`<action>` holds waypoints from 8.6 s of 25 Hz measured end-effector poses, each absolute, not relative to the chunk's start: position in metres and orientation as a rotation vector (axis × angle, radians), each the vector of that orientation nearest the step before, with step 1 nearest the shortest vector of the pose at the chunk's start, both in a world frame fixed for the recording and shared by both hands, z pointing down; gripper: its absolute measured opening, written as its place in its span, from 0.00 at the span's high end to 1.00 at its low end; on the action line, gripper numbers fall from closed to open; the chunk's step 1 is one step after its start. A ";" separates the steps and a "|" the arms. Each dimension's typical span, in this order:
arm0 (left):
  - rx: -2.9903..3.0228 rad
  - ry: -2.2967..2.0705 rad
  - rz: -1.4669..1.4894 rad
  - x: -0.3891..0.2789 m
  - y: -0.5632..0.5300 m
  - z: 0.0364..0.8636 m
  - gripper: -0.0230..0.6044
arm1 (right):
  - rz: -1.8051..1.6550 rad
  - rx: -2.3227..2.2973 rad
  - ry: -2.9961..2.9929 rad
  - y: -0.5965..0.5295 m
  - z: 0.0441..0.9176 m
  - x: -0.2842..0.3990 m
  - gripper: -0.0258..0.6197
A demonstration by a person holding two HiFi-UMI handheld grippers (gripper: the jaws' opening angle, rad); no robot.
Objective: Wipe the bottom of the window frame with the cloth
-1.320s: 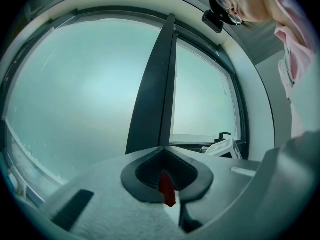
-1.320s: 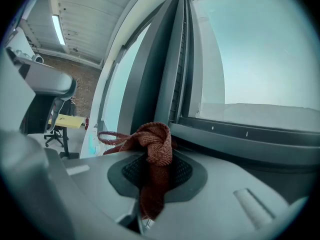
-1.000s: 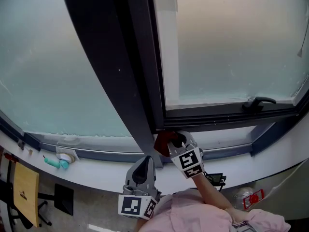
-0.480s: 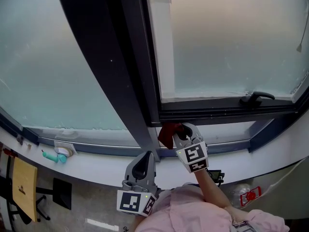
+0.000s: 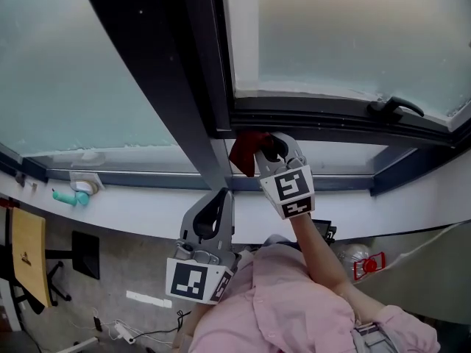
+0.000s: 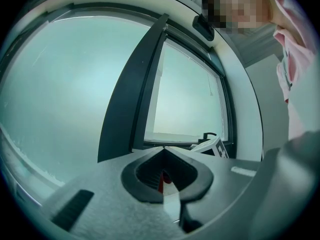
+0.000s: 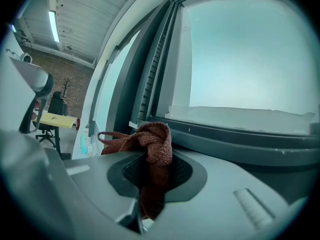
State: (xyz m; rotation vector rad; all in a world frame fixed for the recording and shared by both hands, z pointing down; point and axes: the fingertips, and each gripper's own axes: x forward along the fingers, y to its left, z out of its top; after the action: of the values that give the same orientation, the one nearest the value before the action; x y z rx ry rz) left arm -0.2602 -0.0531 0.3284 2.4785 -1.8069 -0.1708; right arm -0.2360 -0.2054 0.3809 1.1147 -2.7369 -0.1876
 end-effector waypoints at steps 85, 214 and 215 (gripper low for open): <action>2.416 -1.528 -0.120 -0.247 -0.027 0.384 0.97 | -0.083 1.459 -2.537 -0.219 0.391 -0.143 0.86; 2.473 -1.635 -0.079 -0.059 -0.057 0.362 0.97 | -0.058 1.566 -2.565 -0.247 0.392 0.054 0.86; 2.475 -1.638 -0.083 -0.058 -0.057 0.361 0.97 | -0.061 1.566 -2.561 -0.248 0.392 0.055 0.86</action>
State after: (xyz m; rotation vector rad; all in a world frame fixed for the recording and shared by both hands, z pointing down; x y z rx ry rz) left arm -0.0585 -0.0567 0.3612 2.4751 -1.6385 -0.0827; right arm 0.0555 -0.2477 0.3918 1.5662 -2.5614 -0.0606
